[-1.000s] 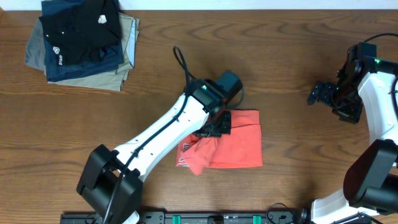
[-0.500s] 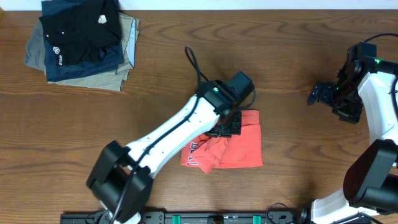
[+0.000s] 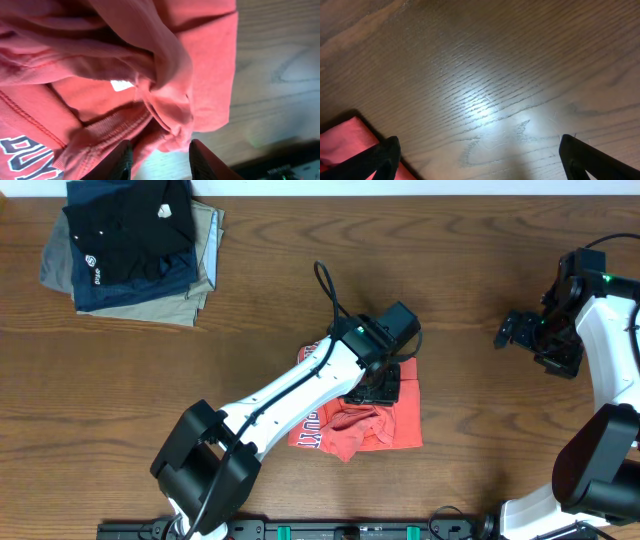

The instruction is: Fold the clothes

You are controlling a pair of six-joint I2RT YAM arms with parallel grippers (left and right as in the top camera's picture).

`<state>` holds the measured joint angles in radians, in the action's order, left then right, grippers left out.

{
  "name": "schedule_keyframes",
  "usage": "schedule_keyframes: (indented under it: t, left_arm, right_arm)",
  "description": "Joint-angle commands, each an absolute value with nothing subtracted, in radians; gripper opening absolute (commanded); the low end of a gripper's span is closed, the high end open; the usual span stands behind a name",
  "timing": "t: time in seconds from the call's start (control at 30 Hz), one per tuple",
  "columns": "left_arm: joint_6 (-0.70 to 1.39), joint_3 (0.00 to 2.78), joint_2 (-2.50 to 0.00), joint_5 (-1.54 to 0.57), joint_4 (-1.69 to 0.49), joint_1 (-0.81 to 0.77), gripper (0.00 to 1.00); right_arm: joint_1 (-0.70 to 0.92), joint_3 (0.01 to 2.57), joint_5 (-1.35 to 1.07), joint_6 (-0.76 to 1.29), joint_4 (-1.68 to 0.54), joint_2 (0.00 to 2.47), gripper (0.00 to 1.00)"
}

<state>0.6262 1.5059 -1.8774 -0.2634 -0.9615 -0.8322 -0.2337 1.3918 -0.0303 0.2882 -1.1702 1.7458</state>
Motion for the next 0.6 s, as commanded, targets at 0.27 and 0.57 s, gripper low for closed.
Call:
schedule_keyframes:
  t: [0.27, 0.57]
  left_arm:
    - [0.580, 1.541, -1.743, -0.117, -1.217, -0.730, 0.63]
    - [0.530, 1.524, -1.761, -0.152, -1.194, -0.483, 0.94]
  right_arm:
    - [-0.234, 1.398, -0.034, 0.291, -1.171, 1.739, 0.99]
    - [-0.234, 1.398, -0.034, 0.291, -1.171, 1.739, 0.99]
